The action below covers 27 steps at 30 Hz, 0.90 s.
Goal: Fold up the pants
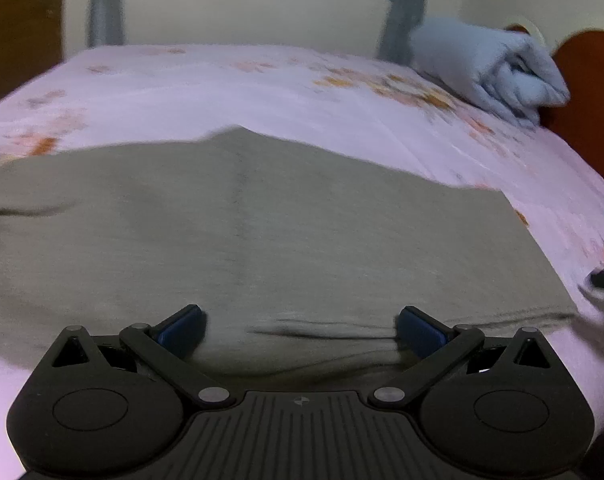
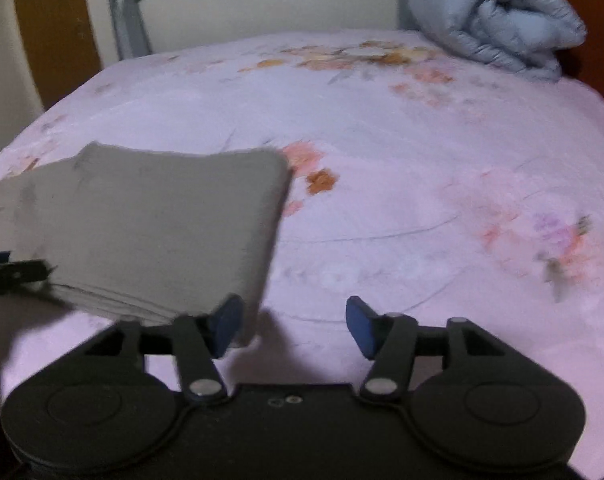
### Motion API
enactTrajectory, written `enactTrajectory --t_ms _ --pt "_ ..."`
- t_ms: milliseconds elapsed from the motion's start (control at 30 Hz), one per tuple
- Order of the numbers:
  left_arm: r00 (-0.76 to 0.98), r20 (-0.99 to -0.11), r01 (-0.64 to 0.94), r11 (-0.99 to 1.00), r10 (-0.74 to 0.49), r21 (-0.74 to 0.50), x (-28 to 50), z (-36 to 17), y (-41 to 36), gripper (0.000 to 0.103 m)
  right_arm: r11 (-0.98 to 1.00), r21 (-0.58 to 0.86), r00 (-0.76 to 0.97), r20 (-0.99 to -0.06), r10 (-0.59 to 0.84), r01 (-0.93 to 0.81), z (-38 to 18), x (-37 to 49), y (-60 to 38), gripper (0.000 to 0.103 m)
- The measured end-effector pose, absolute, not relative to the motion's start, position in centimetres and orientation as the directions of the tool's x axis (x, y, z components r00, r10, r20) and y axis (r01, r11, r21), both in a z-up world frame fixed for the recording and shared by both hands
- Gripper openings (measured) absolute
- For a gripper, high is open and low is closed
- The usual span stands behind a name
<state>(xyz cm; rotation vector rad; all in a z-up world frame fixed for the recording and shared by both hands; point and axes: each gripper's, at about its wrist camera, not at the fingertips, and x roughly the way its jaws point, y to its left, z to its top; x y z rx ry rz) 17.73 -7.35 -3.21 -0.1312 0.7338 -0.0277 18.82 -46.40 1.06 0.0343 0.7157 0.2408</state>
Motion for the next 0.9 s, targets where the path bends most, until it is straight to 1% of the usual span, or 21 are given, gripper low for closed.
enactTrajectory --t_ms 33,67,100,133,167,267,300,333,367,433,533,600,667,733,900 --pt "0.754 -0.654 -0.030 0.991 -0.065 -0.132 17.1 -2.8 -6.4 0.103 0.963 0.148 0.746 -0.610 0.267 -0.223 1.7 18.4 -46.5 0.049" --pt "0.764 -0.643 -0.046 0.990 -0.050 -0.131 16.5 -2.4 -5.3 0.103 0.965 0.139 0.749 -0.610 0.260 -0.222 2.0 18.2 -46.2 0.056" --pt "0.768 -0.639 -0.068 0.989 -0.031 -0.129 16.0 -2.1 -4.1 0.103 0.969 0.100 0.730 -0.641 0.236 -0.226 1.7 18.7 -45.5 0.063" --pt "0.770 -0.638 -0.094 0.987 -0.011 -0.130 15.6 -1.9 -2.6 0.103 0.969 0.075 0.694 -0.684 0.223 -0.237 1.0 19.2 -45.1 0.075" --pt "0.771 -0.637 -0.119 0.984 0.008 -0.133 15.3 -1.7 -1.1 0.103 0.968 0.057 0.648 -0.734 0.206 -0.243 -0.1 19.9 -44.5 0.073" --pt "0.768 -0.638 -0.214 0.962 0.060 -0.167 13.8 -1.3 4.3 0.103 0.971 0.053 0.650 -0.734 0.196 -0.234 -1.3 19.6 -43.8 0.074" --pt "0.766 -0.639 -0.247 0.952 0.076 -0.183 13.4 -1.4 6.0 0.103 0.974 0.033 0.684 -0.707 0.182 -0.225 -1.0 19.1 -43.3 0.074" --pt "0.763 -0.640 -0.284 0.938 0.096 -0.199 12.8 -1.5 7.9 0.103 0.974 0.009 0.733 -0.656 0.177 -0.227 -0.2 18.5 -42.7 0.077" --pt "0.760 -0.641 -0.320 0.921 0.111 -0.220 12.2 -1.6 9.9 0.103 0.972 -0.001 0.772 -0.608 0.187 -0.237 0.7 17.4 -41.7 0.087" --pt "0.750 -0.647 -0.385 0.885 0.135 -0.261 11.5 -2.4 13.1 0.103 0.961 -0.010 0.801 -0.554 0.225 -0.277 2.1 16.6 -39.1 0.094" --pt "0.743 -0.656 -0.443 0.834 0.135 -0.330 10.9 -4.2 17.5 0.103 0.924 -0.013 0.799 -0.508 0.322 -0.381 2.5 16.5 -34.0 0.094" --pt "0.727 -0.673 -0.477 0.806 0.137 -0.351 11.2 -5.3 19.5 0.103 0.903 -0.037 0.782 -0.517 0.348 -0.427 2.1 16.7 -29.9 0.094" --pt "0.729 -0.672 -0.474 0.804 0.130 -0.359 11.6 -5.9 20.4 0.103 0.887 -0.074 0.785 -0.503 0.362 -0.457 1.6 16.6 -26.9 0.094" --pt "0.736 -0.667 -0.454 0.818 0.119 -0.354 12.0 -6.1 20.3 0.103 0.891 -0.097 0.799 -0.492 0.345 -0.444 1.2 16.9 -25.0 0.094" --pt "0.762 -0.643 -0.410 0.827 0.079 -0.384 13.4 -7.2 20.7 0.103 0.941 -0.060 0.823 -0.505 0.260 -0.334 0.1 18.3 -23.7 0.094"
